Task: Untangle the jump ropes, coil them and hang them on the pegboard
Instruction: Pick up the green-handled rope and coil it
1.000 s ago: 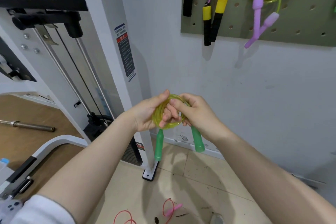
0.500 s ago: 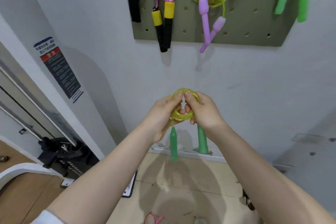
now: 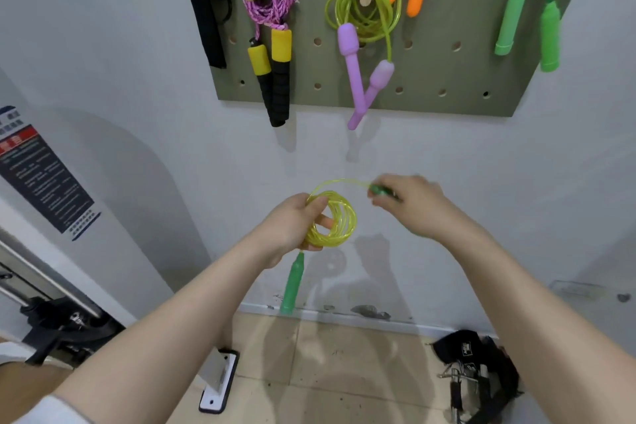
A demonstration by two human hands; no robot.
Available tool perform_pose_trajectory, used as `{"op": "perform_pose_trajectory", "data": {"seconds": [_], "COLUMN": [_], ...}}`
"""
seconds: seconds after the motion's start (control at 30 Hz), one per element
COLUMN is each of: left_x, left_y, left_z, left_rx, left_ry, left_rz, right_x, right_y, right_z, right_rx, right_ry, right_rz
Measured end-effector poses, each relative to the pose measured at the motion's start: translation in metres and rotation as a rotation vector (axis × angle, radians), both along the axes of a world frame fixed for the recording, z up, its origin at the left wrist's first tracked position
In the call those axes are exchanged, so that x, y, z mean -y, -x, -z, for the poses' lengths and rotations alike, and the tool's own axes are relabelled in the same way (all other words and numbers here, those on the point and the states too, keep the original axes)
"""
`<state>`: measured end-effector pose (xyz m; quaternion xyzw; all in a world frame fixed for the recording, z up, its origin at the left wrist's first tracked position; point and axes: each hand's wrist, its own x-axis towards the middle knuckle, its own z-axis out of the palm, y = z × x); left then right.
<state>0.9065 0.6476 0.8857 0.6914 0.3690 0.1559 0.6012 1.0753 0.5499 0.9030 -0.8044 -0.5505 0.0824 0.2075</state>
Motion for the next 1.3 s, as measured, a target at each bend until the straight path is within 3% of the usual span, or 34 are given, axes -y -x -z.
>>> {"op": "perform_pose_trajectory", "data": {"seconds": [0.03,0.1,0.23,0.37,0.5,0.6,0.7,0.77,0.87,0.9,1.07,1.23,1.3], "left_x": [-0.001,-0.004,-0.006,-0.007,-0.015,-0.017,-0.017,-0.017,-0.015,-0.015,-0.014,-0.013,-0.012], "left_y": [-0.002,-0.008,-0.022,-0.025,-0.027,-0.034,-0.043,-0.048,-0.058,-0.062,-0.076,-0.087,-0.091], "left_z": [0.001,0.003,-0.001,-0.005,-0.009,-0.011,-0.007,-0.005,-0.008,-0.011,-0.026,-0.026,-0.030], "left_rx": [-0.040,-0.094,-0.130,-0.081,-0.044,-0.098,-0.135,-0.140,-0.097,-0.074,0.033,-0.042,0.005], "left_ry": [-0.022,-0.062,-0.065,0.110,0.187,0.077,-0.044,-0.083,-0.125,-0.149,-0.241,-0.293,-0.290], "left_rz": [0.018,0.044,0.139,0.251,0.180,0.146,0.148,0.169,0.187,0.198,0.261,0.335,0.313], "right_x": [-0.003,-0.008,-0.025,-0.035,-0.033,-0.033,-0.034,-0.031,-0.026,-0.027,-0.029,-0.029,-0.027], "right_y": [0.003,0.010,0.024,0.015,-0.003,-0.013,-0.020,-0.025,-0.030,-0.034,-0.042,-0.060,-0.070], "right_z": [-0.008,-0.023,-0.032,-0.022,-0.008,0.012,0.031,0.029,0.009,0.008,0.011,0.008,0.002], "right_rx": [0.034,-0.136,-0.769,-1.024,-0.847,-0.372,-0.161,-0.331,-1.085,-1.180,-1.121,-0.759,-0.840], "right_ry": [-0.134,-0.338,-0.354,-0.432,-0.496,-0.473,-0.266,-0.146,-0.142,-0.167,-0.140,-0.009,0.004], "right_rz": [0.013,-0.037,-0.221,-0.210,-0.332,-0.343,-0.358,-0.342,-0.304,-0.293,-0.445,-0.485,-0.525]}}
